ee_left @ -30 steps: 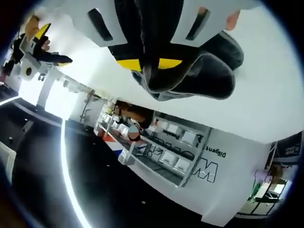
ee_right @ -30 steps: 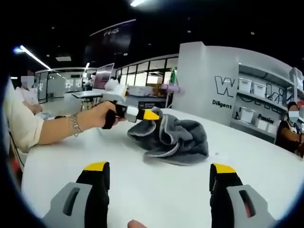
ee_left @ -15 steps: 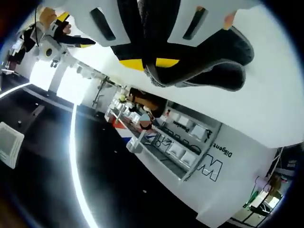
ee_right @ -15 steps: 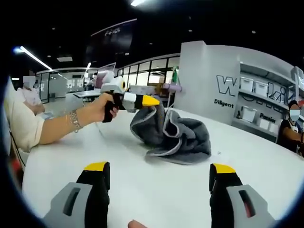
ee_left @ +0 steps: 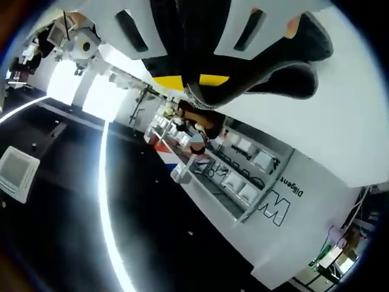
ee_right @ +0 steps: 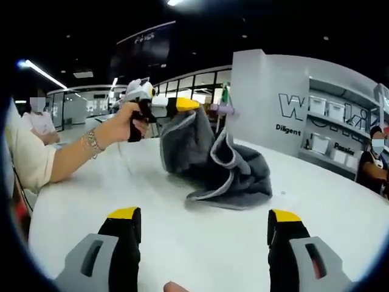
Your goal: Fold the towel on the table until its edges align and the towel forms a compact rectangular stack.
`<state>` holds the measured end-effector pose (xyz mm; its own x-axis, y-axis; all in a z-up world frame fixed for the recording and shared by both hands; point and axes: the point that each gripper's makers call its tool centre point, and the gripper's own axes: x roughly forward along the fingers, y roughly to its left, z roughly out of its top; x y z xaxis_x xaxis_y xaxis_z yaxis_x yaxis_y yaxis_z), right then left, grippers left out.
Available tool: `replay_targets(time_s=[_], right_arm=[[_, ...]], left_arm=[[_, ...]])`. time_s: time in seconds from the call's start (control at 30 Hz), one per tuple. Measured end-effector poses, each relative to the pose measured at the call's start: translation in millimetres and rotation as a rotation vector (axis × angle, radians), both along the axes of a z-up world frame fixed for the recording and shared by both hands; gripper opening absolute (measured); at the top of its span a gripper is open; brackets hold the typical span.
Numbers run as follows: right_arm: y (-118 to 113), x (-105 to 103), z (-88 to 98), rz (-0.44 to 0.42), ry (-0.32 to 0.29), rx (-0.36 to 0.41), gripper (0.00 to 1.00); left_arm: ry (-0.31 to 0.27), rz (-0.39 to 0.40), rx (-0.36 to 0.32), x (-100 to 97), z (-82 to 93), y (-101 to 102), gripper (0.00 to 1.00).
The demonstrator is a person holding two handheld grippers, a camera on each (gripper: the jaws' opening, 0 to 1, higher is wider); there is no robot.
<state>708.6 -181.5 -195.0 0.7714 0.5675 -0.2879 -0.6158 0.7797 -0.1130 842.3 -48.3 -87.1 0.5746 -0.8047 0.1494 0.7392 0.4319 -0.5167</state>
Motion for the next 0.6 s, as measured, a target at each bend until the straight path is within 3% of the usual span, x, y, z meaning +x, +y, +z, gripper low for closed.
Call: replay_targets(time_s=[0.33,0.43,0.6], right_arm=[[0,-1,1.6,-0.001,-0.007,-0.006,0.87],[0,-1,1.2,-0.001,-0.006,-0.008,0.87],[1,-2,2.0,0.000,-0.009,-0.008,0.87]], left_arm=[[-0.035,0.006,-0.068,-8.6,27.7,13,0.04],[-0.025,-0.014,-0.129,-11.6,37.8,14,0.04],[-0.068,0.004,-0.144,-15.2,53.9,22,0.04]])
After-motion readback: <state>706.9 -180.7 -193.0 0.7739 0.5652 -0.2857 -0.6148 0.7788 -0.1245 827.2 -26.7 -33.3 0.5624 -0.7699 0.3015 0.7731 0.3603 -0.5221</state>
